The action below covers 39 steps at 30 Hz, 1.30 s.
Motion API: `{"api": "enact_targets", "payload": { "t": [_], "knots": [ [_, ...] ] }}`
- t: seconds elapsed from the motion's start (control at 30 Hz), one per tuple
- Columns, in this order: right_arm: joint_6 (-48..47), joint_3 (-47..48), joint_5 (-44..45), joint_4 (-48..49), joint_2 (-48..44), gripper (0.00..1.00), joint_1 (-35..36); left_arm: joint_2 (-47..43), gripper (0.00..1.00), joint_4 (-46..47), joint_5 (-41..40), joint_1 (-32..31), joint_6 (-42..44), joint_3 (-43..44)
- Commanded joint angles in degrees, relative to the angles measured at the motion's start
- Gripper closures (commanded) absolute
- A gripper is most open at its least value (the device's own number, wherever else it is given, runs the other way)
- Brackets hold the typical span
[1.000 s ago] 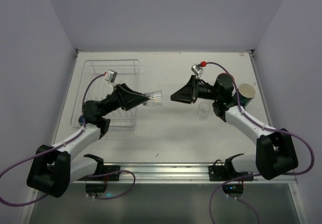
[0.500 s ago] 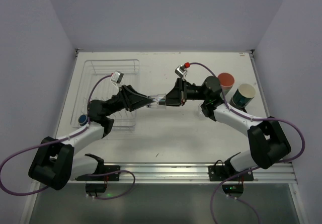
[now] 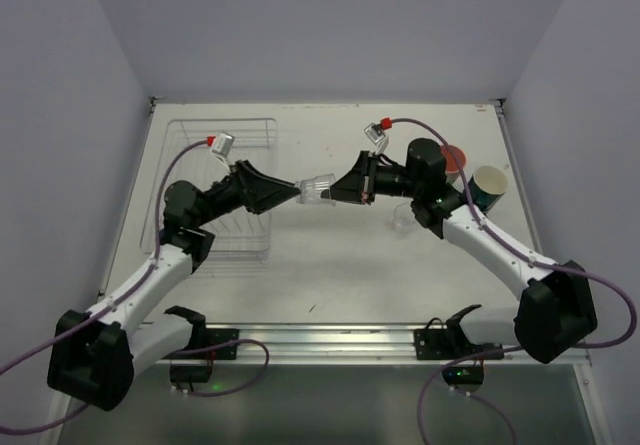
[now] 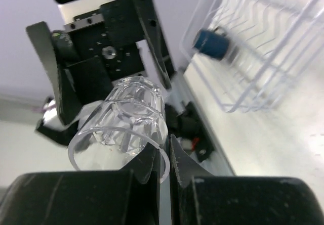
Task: Unload the cups from the dish rack
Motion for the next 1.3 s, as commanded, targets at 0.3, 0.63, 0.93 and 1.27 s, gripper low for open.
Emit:
{"api": "enact_targets", "payload": {
  "t": [0.3, 0.63, 0.93, 1.27],
  "knots": [
    [-30.88, 13.16, 52.52, -58.51, -9.18, 1.00, -6.04, -8.82, 0.00, -68.08, -27.51, 7.66, 40.70, 20.12],
    [-32.11, 10.61, 69.06, -65.46, -6.64, 1.00, -9.13, -7.68, 0.00, -68.44, -28.57, 7.66, 41.67, 19.95],
    [-32.20, 10.70, 69.94, -66.17, 0.21, 1.00, -9.74, -7.94, 0.00, -70.29, -28.83, 7.75, 43.34, 20.03],
    [-32.38, 10.17, 68.01, -65.73, 2.33, 1.00, -9.83, -7.42, 0.00, -71.95, -30.23, 7.66, 44.14, 19.68]
  ]
}}
